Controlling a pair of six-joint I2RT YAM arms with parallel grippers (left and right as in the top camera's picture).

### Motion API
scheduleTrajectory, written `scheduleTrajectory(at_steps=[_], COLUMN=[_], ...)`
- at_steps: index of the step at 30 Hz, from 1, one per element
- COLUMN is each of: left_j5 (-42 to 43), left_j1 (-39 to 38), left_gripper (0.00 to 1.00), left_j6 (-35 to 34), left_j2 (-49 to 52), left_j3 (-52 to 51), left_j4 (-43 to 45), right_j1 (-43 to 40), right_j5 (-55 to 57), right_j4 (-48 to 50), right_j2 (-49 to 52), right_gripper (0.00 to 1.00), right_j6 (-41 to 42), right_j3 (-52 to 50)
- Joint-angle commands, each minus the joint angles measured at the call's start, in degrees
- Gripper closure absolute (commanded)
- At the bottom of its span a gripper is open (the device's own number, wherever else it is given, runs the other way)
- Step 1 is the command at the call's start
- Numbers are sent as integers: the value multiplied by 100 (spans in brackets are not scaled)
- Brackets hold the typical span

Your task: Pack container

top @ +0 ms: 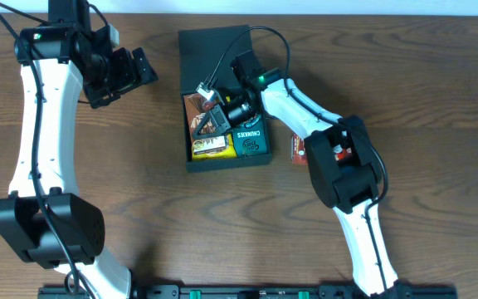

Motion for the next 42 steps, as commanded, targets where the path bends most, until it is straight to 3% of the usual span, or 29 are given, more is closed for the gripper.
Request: scheduleTrajectory(at_steps=[1, 16, 25, 30, 34, 38, 39, 42], left_j5=[44, 37, 0, -2, -2, -4, -4, -4], left_j1=[13, 13, 13, 13, 13, 13, 13, 13], left_gripper=[5, 5, 5, 5, 5, 5, 5, 5], left_j6=[-20, -17, 2, 7, 48, 70, 68, 76], left_j2=[0, 0, 0, 0, 0, 0, 0, 0], left_j3=[-44, -44, -44, -44, -44, -44, -44, -44], left_j4=[-22, -17, 22, 57, 109, 166, 173, 170], right_j1=[-15, -59, -258, -988, -1799, -2124, -2144, -2142], right_j5=[535, -597, -573, 935, 3261, 4721, 5064, 5661], right_j4=[-4, -17, -153, -879, -2334, -2979, -3005, -3084], right_j2=[260, 144, -678, -1300, -1749, -2181, -2271, -2498], right_gripper=[99, 98, 99, 98, 98, 97, 90, 54], right_j6=[44, 275, 260, -103, -1241, -1993, -2024, -2170], right_j3=[-57, 308, 546, 546, 546, 546, 544, 476])
